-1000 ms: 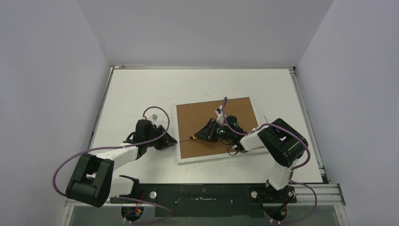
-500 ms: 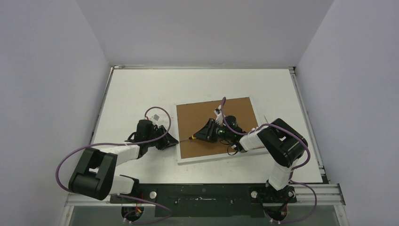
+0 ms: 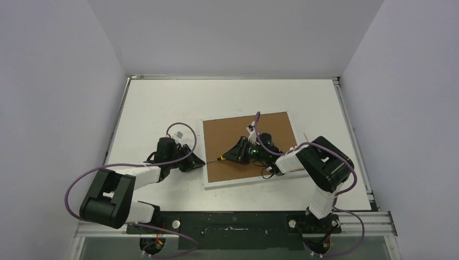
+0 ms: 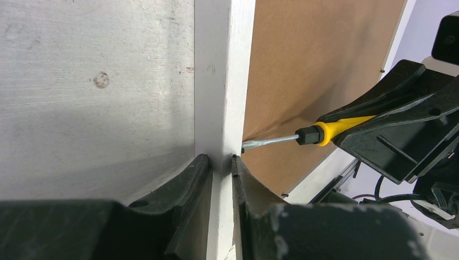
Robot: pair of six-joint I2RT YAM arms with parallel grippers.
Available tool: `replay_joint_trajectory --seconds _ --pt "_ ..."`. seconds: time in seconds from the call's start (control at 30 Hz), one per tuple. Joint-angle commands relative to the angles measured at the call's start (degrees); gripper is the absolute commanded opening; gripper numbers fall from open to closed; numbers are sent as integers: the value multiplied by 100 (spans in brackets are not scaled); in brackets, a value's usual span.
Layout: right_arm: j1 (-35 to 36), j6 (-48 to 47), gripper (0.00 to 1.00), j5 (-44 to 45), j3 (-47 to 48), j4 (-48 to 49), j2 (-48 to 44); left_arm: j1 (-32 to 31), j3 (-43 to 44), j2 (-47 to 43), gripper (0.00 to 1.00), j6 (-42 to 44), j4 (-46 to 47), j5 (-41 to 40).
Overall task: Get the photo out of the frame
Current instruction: Release the photo frame item from the photo frame.
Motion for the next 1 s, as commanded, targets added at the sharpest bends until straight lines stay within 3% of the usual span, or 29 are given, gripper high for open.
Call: replay_joint_trajectory --seconds 0.0,0.33,0.97 --pt "85 -120 5 65 -113 -311 -137 -37 43 69 16 1 259 27" --pt "-83 -220 5 144 -224 -489 -293 -36 -1 64 15 36 243 -4" --pt "218 18 5 209 44 -576 -52 -131 -1 170 16 -60 436 87"
